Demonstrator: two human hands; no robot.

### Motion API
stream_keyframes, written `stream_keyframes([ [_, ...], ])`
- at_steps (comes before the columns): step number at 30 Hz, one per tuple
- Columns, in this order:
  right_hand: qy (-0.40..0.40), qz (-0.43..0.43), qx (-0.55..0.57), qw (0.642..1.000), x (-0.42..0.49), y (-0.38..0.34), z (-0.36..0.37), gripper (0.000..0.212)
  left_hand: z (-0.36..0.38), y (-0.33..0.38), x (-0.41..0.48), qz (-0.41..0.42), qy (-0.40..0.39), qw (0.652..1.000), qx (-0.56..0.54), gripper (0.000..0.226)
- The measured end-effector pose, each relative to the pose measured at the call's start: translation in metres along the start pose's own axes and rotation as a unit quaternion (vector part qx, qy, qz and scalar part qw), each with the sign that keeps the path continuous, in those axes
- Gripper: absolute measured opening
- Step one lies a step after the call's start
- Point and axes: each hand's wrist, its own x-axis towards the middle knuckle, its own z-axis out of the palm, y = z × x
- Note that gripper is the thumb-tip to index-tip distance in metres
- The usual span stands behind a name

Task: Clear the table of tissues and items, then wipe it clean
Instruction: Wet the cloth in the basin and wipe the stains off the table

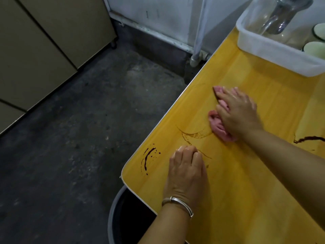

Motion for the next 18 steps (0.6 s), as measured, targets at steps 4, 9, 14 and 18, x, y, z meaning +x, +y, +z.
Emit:
stream_keyframes([
  [4,-0.051,-0.198,0.022,0.979,-0.006,-0.031,0.019,0.048,0.001,0.0,0.0,-0.009,0.009,1.0,0.006,0.007],
  [9,-0.11,-0.399,-0.017,0.91,-0.067,0.024,0.003,0.046,-0.001,-0.003,0.0,-0.003,0.02,0.999,0.049,0.008],
  [14,-0.113,-0.334,-0.023,0.936,-0.065,0.068,-0.018,0.049,-0.005,0.006,-0.002,-0.031,0.01,0.996,0.078,0.008],
  [18,-0.033,-0.064,-0.008,0.997,-0.023,0.023,-0.007,0.049,-0.011,0.011,-0.025,-0.066,0.015,0.995,0.078,0.005],
])
